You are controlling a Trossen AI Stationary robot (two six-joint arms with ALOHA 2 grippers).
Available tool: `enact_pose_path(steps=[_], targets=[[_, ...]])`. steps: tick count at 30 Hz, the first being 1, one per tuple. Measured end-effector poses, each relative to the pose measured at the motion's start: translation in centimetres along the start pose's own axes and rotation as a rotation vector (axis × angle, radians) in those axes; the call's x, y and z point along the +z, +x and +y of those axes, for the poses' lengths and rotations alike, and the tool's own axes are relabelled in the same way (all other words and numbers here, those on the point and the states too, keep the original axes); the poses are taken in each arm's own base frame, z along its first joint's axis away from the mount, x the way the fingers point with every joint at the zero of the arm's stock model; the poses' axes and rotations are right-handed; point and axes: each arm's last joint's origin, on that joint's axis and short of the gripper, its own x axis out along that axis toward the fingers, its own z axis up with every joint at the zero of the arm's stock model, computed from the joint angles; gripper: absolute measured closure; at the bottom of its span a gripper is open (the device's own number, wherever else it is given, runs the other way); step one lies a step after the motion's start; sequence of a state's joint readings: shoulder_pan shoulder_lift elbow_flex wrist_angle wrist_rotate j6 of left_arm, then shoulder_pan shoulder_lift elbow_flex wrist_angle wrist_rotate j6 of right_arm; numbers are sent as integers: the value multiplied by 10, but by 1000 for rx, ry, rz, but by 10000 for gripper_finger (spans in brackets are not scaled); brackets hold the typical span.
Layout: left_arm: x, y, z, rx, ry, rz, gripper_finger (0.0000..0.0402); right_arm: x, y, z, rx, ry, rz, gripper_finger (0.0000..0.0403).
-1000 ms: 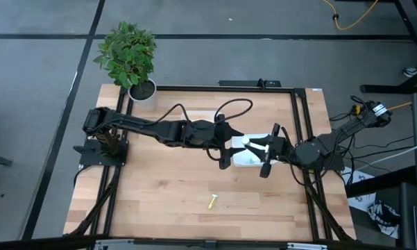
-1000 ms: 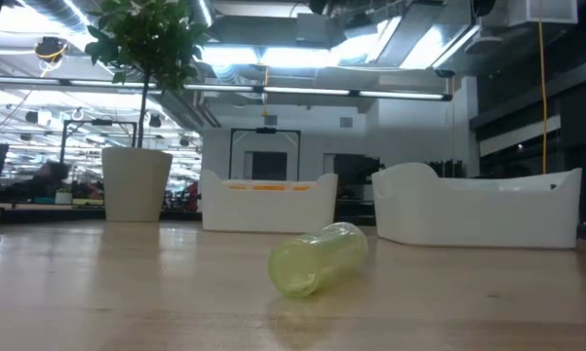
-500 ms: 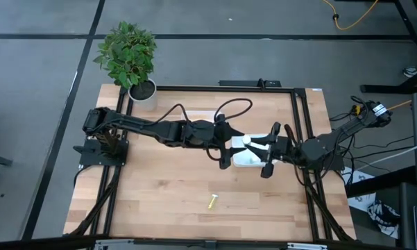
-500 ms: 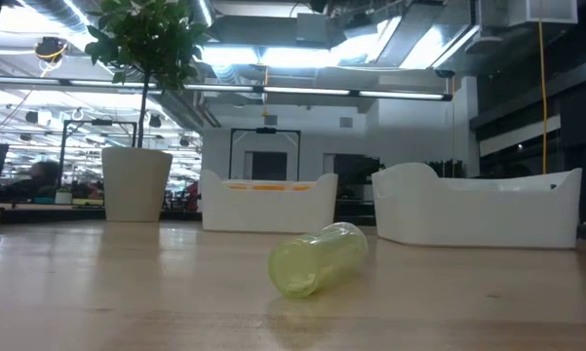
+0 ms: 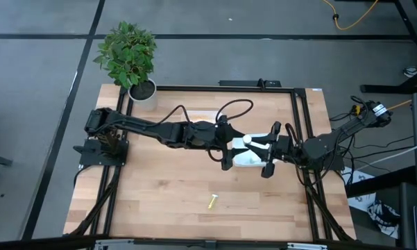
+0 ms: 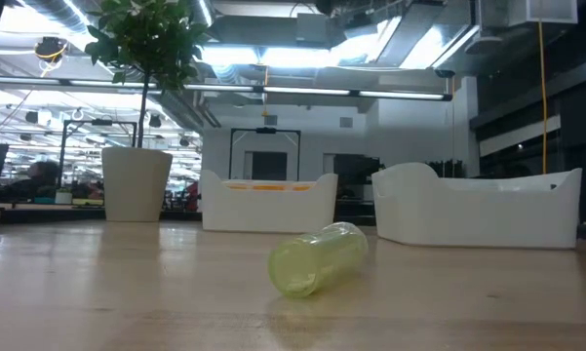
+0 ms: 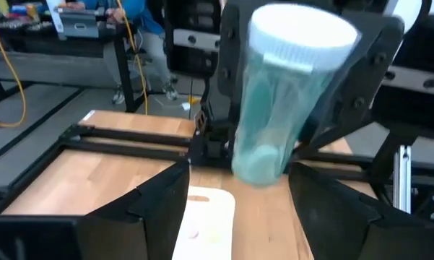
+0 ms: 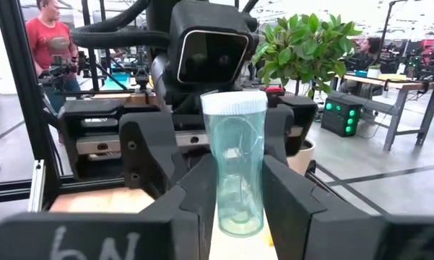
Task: Pick and place medicine bottles into bin by pill shape (circle, oval)
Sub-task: Put the small blue pill bottle into the bottom white bin
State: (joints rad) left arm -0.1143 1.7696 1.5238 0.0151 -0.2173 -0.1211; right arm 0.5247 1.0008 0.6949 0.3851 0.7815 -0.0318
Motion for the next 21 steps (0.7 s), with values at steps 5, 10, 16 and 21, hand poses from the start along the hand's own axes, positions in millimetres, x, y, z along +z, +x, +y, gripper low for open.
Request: enact_pose_path(steps=[5,10,16,21], targets=[[2,2,-2,-9,-7,-36,186,-1,1,1,18,-3,3,304],[2,1,-5,-16,-5,-34,185,-2,1,2,18,-7,6,304],[3,-1,-9,-28,22,-41,188,-2,1,2,17,-10,7,304],[3,-1,-9,-25,23,-44,207,-2,1,2,17,-8,9,304]])
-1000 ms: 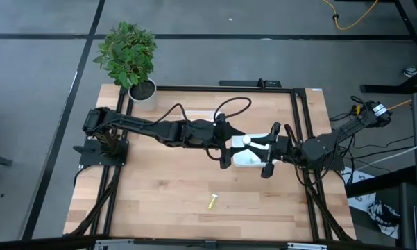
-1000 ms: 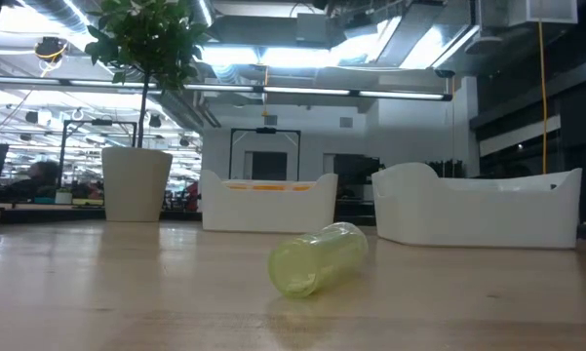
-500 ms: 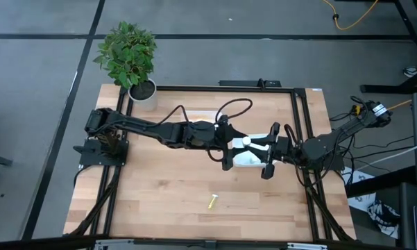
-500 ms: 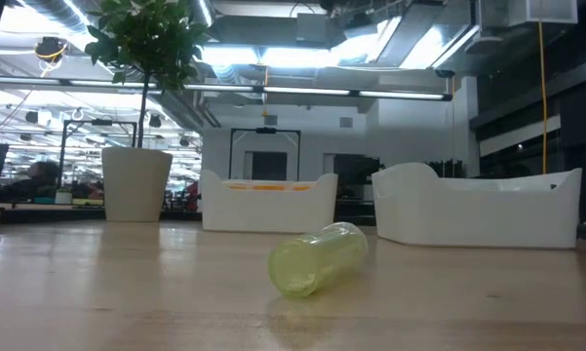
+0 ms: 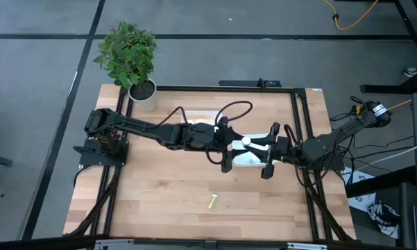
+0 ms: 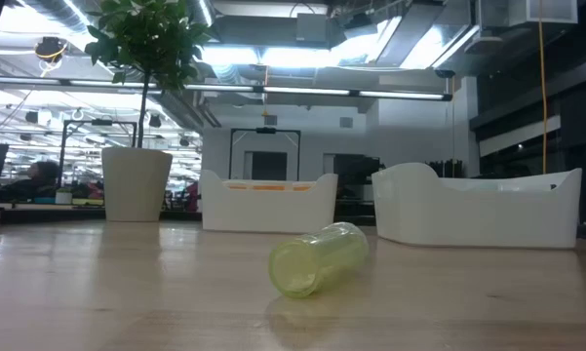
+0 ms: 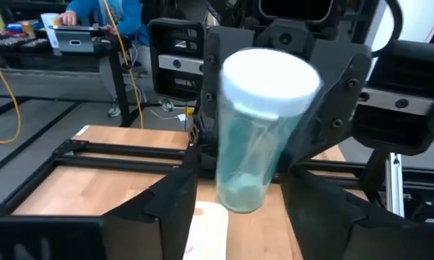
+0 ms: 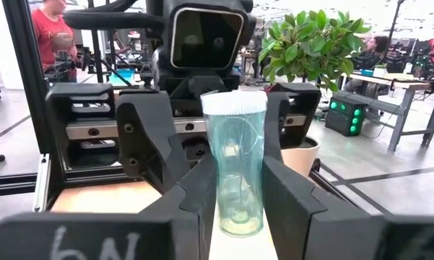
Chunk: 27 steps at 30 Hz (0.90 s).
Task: Pick and place medicine bottles into bin by pill shape (circle, oval)
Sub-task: Put the small blue pill bottle into the bottom white bin
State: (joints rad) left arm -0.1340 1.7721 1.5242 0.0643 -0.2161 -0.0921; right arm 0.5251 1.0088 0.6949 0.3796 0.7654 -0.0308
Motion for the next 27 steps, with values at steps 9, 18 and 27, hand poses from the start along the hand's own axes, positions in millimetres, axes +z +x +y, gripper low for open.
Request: enact_pose_path(steps=[9,18,27], targets=[[0,0,0,0,22,0,281,0,0,0,0,0,2,304],[0,0,0,2,25,3,332,0,0,0,-7,-1,3,304],[0,0,0,2,20,7,333,0,0,0,-3,-3,3,304]])
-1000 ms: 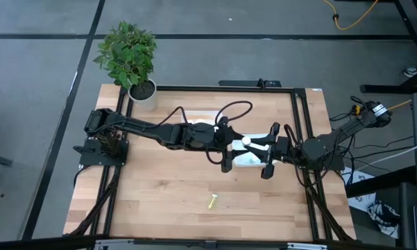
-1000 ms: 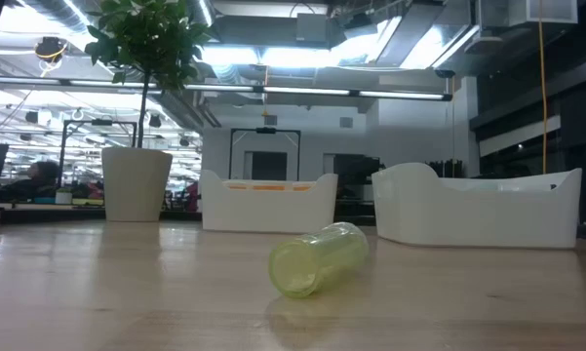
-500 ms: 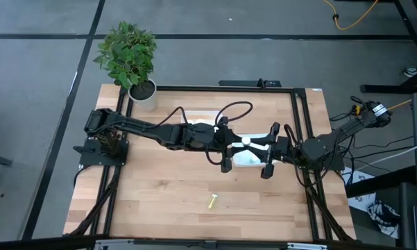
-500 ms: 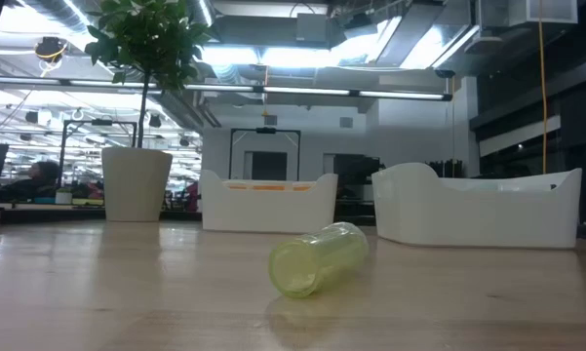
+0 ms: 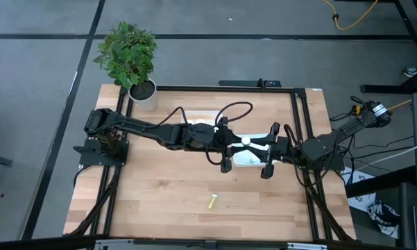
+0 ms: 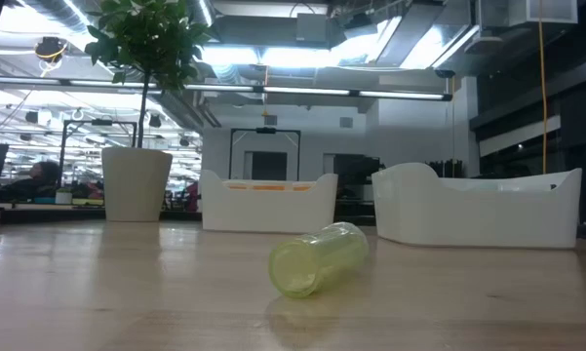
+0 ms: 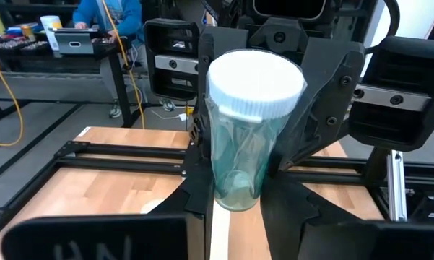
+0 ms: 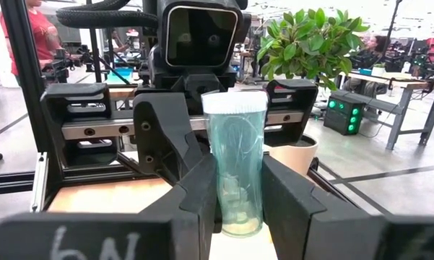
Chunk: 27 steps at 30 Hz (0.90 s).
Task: Pick and place medicine bottles into bin by pill shape (circle, oval)
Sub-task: Put the small blue pill bottle into the bottom white bin
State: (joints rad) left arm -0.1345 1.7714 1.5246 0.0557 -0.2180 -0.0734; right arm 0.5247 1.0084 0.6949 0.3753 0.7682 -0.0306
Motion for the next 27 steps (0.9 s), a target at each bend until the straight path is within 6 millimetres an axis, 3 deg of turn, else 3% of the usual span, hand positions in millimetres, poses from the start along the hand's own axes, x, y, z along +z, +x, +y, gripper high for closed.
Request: enact_pose_path(steps=[10,20,27], targets=[[0,-1,-3,-7,-1,1,333,0,0,0,4,20,0,297],[-2,-1,-3,-10,1,15,333,6,-3,-3,5,24,-29,189],[-9,-1,-3,2,-25,91,333,23,-23,-14,39,71,-70,165]])
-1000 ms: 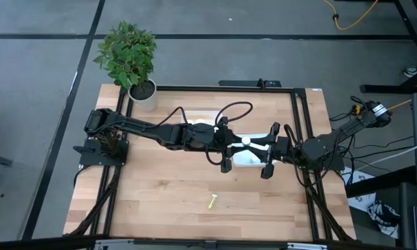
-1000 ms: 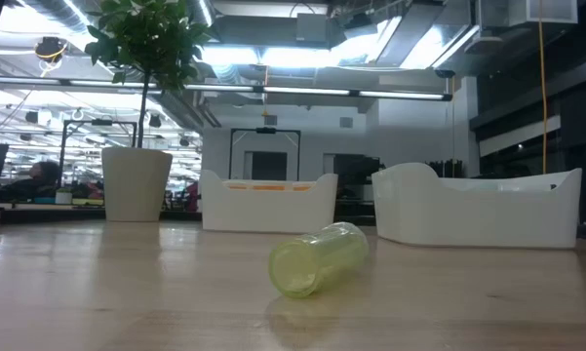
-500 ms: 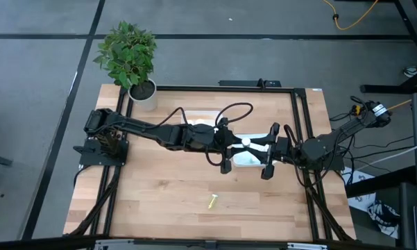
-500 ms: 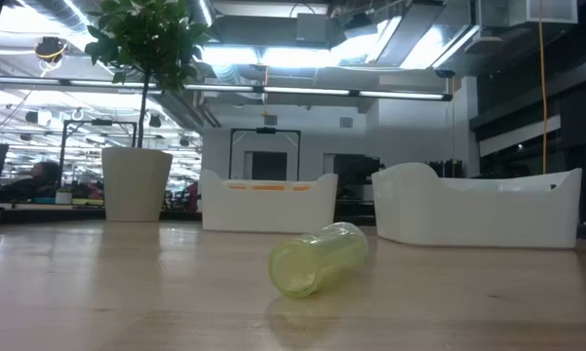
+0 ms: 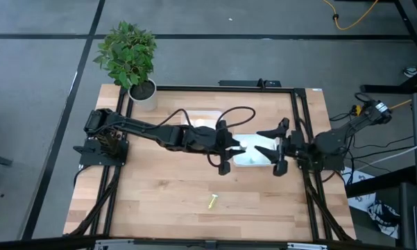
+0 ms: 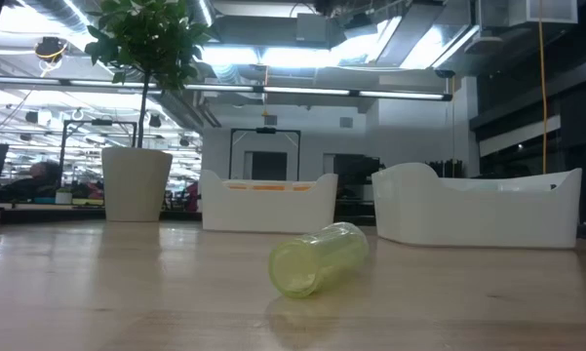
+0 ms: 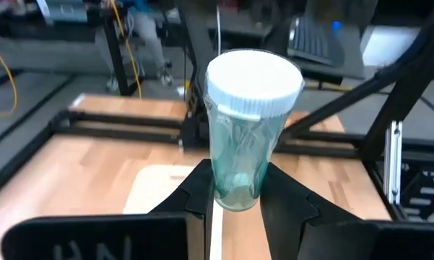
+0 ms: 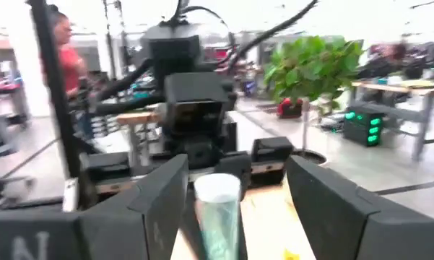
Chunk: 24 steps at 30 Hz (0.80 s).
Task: Pick and place medicine bottles into bin by pill shape (circle, oval)
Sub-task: Put the small blue pill bottle into the bottom white bin
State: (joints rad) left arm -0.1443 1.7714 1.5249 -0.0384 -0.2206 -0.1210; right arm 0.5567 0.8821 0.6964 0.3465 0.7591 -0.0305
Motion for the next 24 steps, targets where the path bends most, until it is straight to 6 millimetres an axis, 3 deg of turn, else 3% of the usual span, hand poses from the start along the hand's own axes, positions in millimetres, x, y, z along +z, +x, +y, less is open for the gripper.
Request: enact_pose_path(steps=[8,17,24], targets=[[-19,0,2,13,-60,181,333,-21,-7,3,206,94,226,164],[-39,9,1,9,-79,308,333,-53,17,11,127,59,355,164],[-48,10,-7,0,-58,359,333,-64,27,6,76,27,395,164]])
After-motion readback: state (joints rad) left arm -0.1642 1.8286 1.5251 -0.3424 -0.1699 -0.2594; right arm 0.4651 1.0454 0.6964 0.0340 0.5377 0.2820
